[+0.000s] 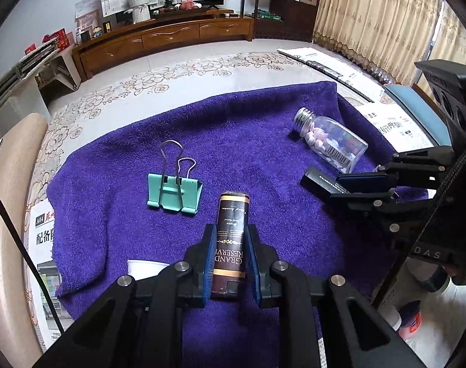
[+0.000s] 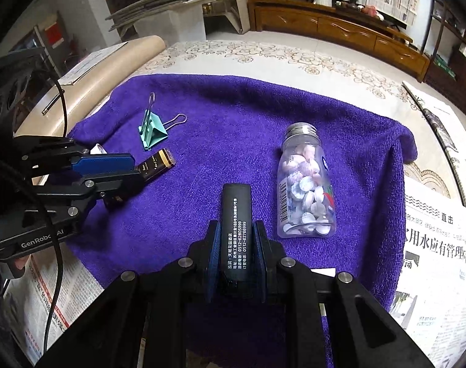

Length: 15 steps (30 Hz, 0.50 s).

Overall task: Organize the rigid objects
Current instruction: 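Carry the tube and USB stick onto the purple towel and open both tools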

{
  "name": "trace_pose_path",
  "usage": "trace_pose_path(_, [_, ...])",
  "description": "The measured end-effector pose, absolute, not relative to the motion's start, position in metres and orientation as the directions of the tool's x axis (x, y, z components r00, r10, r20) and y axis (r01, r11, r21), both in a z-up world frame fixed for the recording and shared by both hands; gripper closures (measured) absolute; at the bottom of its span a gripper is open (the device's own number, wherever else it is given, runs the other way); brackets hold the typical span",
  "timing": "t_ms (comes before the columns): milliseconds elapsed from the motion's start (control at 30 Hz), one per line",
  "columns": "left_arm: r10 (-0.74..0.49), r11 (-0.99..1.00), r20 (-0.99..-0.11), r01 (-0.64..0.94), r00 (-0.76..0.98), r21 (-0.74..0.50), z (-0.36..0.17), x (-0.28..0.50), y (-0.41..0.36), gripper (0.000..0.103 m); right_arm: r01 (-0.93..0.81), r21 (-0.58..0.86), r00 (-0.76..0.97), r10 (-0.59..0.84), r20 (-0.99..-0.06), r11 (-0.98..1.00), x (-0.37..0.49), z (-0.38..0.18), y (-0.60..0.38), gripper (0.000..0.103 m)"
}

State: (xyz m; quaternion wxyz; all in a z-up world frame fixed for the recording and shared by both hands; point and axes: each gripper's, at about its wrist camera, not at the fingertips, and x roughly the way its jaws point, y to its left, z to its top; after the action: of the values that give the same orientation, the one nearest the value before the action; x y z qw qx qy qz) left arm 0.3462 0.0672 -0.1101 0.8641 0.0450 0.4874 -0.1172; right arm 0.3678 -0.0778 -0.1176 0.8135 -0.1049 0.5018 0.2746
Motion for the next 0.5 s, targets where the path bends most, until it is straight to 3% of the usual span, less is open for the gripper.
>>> trace_pose_path(267, [-0.124, 0.965, -0.860, 0.261, 0.496, 0.012, -0.109, 0.347, 0.060, 0.084, -0.576, 0.082, 0.338, 0.329, -0.882, 0.813, 0.367, -0.116, -0.072, 0.079])
trace_pose_path(367, [-0.118, 0.964, -0.859, 0.267, 0.497, 0.022, -0.109, 0.346, 0.059, 0.084, -0.568, 0.104, 0.335, 0.345, -0.877, 0.816, 0.367, -0.116, -0.074, 0.054])
trace_pose_path(500, [-0.119, 0.963, -0.843, 0.267, 0.525, 0.031, -0.105, 0.341, 0.060, 0.084, -0.562, 0.109, 0.376, 0.371, -0.849, 0.820, 0.357, -0.102, -0.081, 0.046])
